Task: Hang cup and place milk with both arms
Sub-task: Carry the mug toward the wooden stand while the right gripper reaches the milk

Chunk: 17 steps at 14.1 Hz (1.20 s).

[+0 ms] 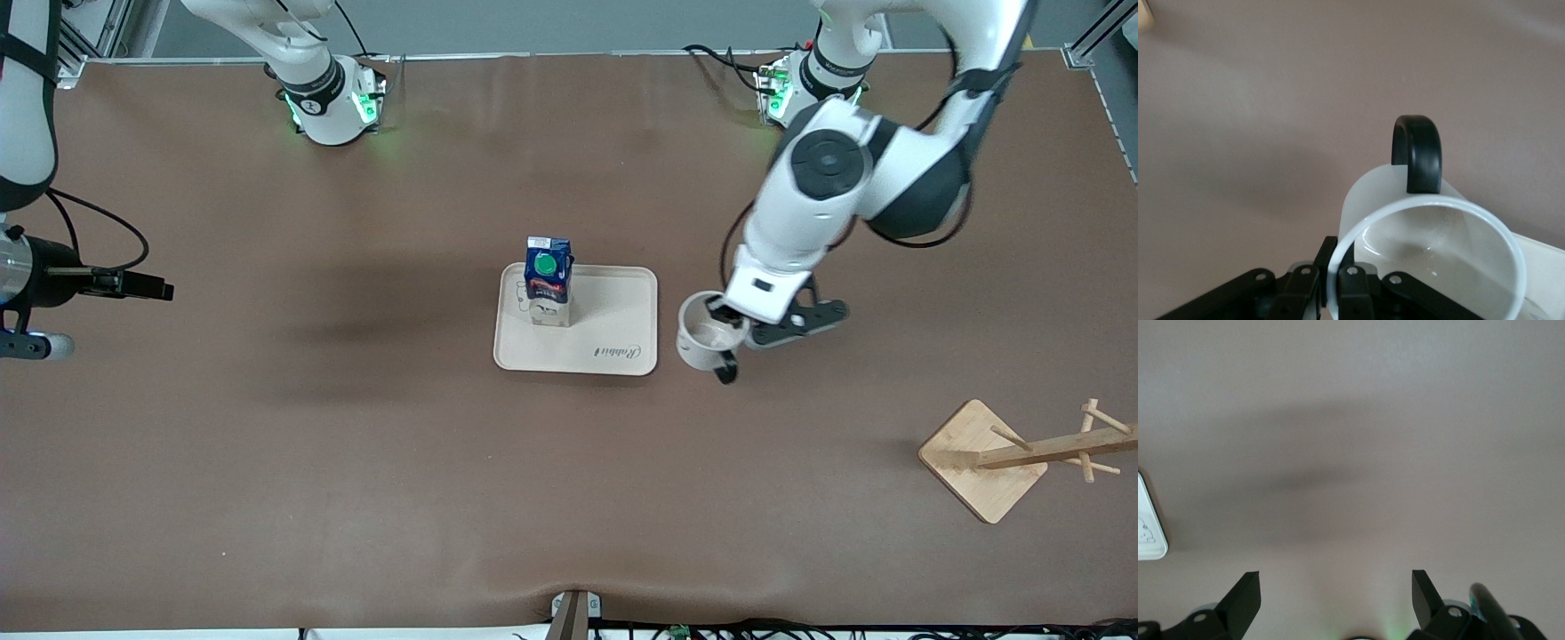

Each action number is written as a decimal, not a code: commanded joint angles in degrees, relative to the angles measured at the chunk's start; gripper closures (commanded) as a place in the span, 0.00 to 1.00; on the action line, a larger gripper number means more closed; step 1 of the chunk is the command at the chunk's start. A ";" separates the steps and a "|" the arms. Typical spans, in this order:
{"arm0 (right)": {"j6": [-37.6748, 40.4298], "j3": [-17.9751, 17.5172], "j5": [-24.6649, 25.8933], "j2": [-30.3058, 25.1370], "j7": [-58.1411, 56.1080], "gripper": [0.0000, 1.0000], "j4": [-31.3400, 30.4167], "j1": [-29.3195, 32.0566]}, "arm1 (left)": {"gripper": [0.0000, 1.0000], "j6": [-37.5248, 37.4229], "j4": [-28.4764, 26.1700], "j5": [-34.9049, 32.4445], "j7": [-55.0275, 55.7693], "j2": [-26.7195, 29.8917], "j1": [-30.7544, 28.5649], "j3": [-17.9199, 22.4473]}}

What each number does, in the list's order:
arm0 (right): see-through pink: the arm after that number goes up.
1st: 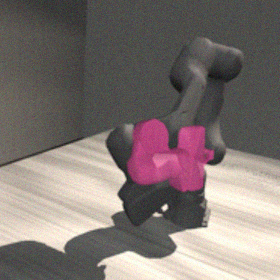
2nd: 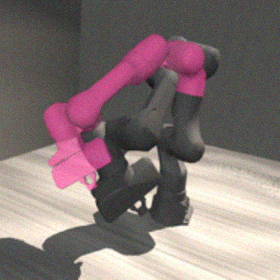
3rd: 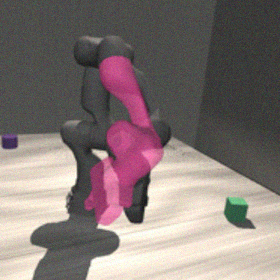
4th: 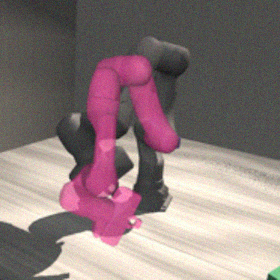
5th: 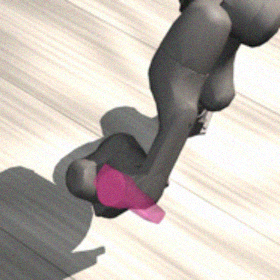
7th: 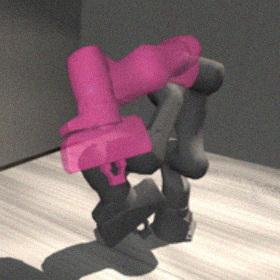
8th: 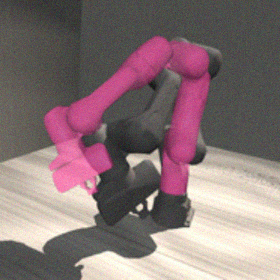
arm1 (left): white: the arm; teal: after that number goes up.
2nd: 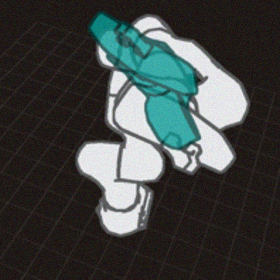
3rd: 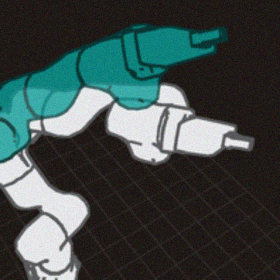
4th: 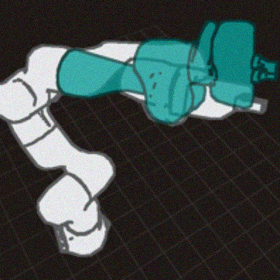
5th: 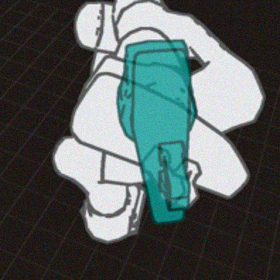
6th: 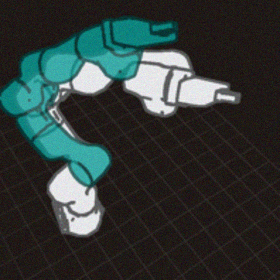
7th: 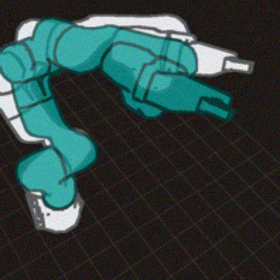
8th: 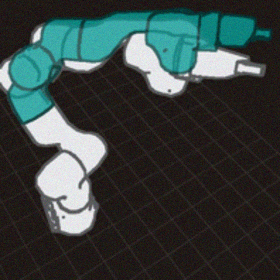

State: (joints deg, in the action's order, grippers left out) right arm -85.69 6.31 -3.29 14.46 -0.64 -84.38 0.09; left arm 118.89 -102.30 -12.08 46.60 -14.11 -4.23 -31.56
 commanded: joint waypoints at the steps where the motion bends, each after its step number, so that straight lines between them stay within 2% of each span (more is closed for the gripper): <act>1: 0.25 -0.50 -0.22 0.48 -0.50 0.00 4.03 -0.97 | 1.00 -4.09 1.84 -0.05 -9.73 2.59 -5.25 -0.43; 2: 0.95 -0.68 -0.31 0.48 -0.15 0.00 5.70 -2.80 | 1.00 -5.32 2.54 0.04 -13.42 3.12 -7.27 -0.43; 4: 1.13 -0.77 -1.01 0.56 0.38 0.00 5.11 -6.14 | 1.00 -8.74 5.43 0.13 -20.98 3.04 -10.61 -0.43; 6: 0.79 -0.68 -5.82 0.65 0.47 0.00 2.30 -8.78 | 1.00 -11.74 7.03 0.04 -29.24 3.13 -13.68 -0.26; 9: 0.52 -0.68 -11.46 3.19 1.60 0.00 2.21 -13.69 | 1.00 -13.33 7.29 0.04 -42.51 4.35 -20.01 -0.17; 12: -1.49 -0.68 -11.65 4.69 11.32 0.00 2.12 -22.29 | 1.00 -13.42 8.08 0.22 -51.76 4.45 -24.50 -0.17; 14: -5.17 -0.68 -11.65 6.36 21.42 0.00 2.12 -27.58 | 1.00 -12.99 9.75 2.22 -55.98 3.22 -27.83 -0.17; 17: -8.44 -0.68 -11.91 8.29 27.86 0.00 2.12 -34.43 | 1.00 -12.63 12.47 3.82 -62.92 -0.03 -31.44 -0.17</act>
State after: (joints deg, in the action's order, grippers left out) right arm -92.86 4.78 -14.34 21.68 23.19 -82.42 -31.13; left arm 106.71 -92.83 -9.32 -12.31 -11.52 -33.58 -31.18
